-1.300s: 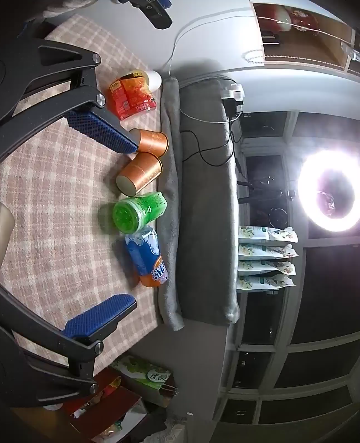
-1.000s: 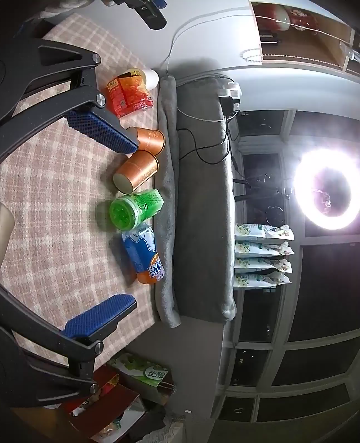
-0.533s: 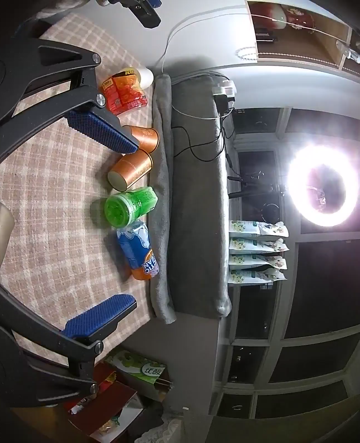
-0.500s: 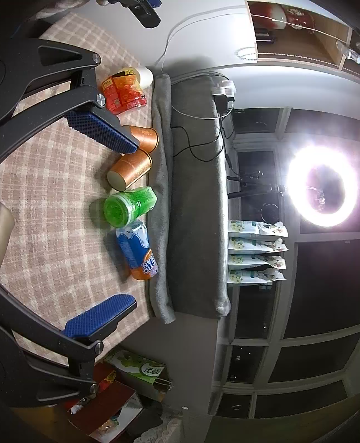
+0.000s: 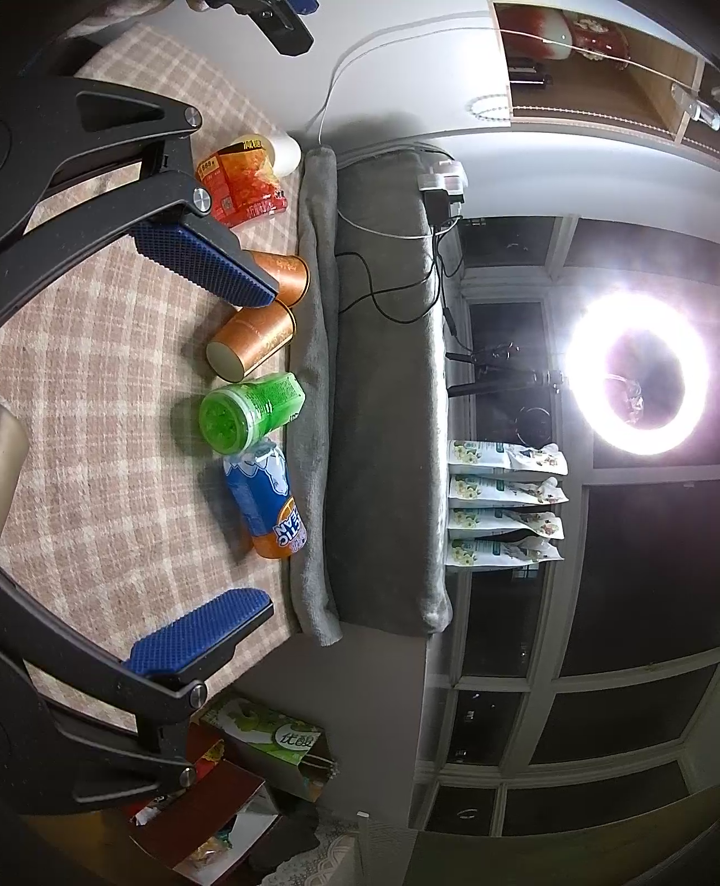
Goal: Flip cup upright
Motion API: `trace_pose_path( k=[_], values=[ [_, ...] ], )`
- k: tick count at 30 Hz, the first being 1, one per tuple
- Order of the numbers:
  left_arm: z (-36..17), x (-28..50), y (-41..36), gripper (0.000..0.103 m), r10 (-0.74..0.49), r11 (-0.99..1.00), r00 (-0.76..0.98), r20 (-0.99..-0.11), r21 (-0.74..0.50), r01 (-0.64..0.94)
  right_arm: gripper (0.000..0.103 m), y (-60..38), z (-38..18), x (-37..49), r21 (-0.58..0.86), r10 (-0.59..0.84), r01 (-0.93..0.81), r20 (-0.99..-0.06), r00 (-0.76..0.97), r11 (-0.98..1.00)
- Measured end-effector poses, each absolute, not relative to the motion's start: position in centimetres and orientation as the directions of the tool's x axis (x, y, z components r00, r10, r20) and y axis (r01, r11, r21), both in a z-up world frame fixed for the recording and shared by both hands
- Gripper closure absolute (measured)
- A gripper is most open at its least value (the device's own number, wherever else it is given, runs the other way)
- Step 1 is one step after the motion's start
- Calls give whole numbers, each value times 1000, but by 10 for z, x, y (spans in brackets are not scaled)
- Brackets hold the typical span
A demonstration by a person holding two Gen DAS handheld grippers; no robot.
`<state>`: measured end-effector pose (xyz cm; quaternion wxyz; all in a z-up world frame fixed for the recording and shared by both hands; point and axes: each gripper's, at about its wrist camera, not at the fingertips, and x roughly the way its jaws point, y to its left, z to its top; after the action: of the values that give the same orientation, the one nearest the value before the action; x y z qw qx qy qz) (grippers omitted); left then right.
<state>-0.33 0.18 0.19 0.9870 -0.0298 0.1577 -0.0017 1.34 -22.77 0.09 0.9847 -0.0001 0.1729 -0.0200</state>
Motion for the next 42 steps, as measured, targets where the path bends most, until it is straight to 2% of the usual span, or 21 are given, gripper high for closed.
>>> trace_pose_path(
  k=[42],
  values=[
    [-2, -1, 0, 1, -12, 998, 947, -321, -64, -9, 0, -229, -1, 15, -7, -39, 39, -342, 939, 999]
  ],
)
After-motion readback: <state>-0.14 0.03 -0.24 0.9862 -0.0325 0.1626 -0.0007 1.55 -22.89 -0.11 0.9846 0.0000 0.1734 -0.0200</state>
